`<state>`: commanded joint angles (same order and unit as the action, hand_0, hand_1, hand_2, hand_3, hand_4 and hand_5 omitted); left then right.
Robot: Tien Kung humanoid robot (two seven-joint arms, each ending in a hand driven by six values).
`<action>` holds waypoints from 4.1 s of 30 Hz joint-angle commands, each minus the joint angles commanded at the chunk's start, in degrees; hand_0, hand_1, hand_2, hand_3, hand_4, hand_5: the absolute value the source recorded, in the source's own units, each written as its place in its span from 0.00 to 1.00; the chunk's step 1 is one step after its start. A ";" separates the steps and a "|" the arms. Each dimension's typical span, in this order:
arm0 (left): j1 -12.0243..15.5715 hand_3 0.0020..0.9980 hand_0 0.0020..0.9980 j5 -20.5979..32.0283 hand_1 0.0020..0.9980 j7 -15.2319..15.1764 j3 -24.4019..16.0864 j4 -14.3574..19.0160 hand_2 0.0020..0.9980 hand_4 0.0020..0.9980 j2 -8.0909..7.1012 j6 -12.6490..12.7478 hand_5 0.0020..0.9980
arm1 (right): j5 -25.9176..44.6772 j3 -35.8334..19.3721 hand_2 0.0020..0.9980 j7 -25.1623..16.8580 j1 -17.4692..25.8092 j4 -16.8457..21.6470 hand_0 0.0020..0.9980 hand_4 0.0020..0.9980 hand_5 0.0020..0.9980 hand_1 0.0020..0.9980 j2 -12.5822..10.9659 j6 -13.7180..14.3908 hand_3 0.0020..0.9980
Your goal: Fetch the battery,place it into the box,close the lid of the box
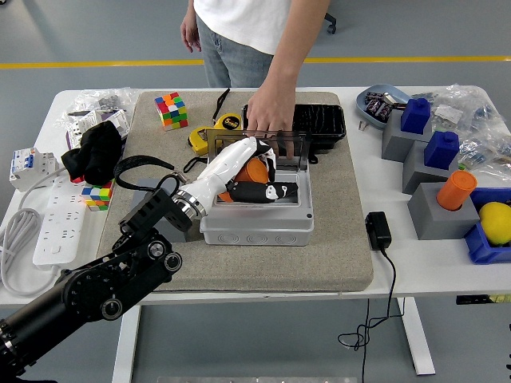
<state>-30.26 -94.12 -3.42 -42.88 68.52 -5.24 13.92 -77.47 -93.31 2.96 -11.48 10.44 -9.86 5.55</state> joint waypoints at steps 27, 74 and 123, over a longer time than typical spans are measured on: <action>-3.45 0.00 0.03 -1.37 0.00 -1.53 1.83 -5.69 0.03 0.82 2.10 0.47 0.40 | 1.02 1.37 0.78 -0.01 0.02 0.06 0.84 1.00 1.00 0.81 -0.09 0.19 0.81; -4.91 0.53 0.87 -3.60 0.72 -4.63 3.19 -9.17 0.61 0.89 2.18 -4.74 0.48 | 0.96 0.81 0.78 0.02 0.22 0.06 0.84 1.00 1.00 0.81 0.07 0.09 0.81; -0.19 0.76 0.79 29.57 0.83 -8.57 -15.19 11.33 0.80 1.00 0.05 -13.67 1.00 | 1.10 0.17 0.77 -0.03 0.69 0.11 0.84 1.00 1.00 0.81 0.60 0.14 0.81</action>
<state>-30.45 -64.55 -11.99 -58.07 79.85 -5.18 0.25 -76.38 -93.13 2.93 -10.79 10.55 -9.26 5.69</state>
